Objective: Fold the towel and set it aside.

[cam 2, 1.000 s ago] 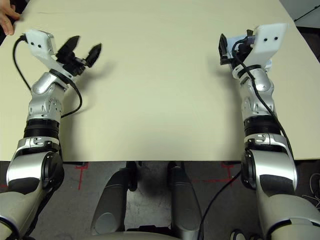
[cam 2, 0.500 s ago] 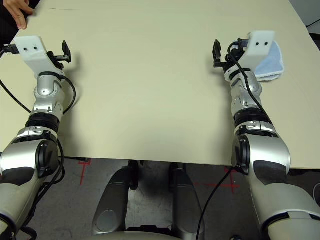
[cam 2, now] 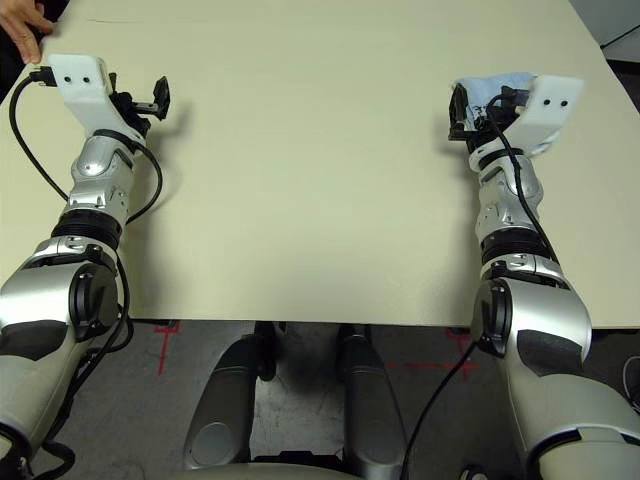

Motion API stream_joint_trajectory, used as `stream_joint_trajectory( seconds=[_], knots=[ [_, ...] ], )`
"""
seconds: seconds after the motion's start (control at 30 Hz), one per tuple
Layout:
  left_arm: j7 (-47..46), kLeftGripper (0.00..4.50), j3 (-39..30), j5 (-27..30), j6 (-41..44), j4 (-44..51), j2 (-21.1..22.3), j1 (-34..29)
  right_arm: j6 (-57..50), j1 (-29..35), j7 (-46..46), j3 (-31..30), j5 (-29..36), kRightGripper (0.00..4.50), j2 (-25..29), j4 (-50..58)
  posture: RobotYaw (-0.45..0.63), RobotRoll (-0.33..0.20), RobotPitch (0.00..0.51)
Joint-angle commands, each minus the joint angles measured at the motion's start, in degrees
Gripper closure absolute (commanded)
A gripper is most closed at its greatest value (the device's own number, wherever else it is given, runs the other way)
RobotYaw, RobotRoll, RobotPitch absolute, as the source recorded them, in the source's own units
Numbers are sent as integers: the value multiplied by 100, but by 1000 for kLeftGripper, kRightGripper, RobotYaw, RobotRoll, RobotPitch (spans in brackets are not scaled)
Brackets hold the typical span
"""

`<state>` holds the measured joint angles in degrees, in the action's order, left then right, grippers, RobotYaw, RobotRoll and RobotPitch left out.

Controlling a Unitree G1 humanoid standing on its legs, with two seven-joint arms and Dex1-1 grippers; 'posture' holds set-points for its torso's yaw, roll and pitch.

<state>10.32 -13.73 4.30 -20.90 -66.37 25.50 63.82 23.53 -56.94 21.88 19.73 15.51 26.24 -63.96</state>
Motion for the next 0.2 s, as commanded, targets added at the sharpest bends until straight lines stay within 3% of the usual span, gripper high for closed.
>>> stream_joint_trajectory(
  seconds=[0.03,0.2],
  knots=[
    [70,0,-21,30,-41,-72,15,-143,-127,-21,156,-49,-28,24,-22,69,24,0,275],
    [173,0,-14,40,-87,-7,43,-258,-155,-61,207,-92,-56,24,3,29,25,0,272]
  ],
)
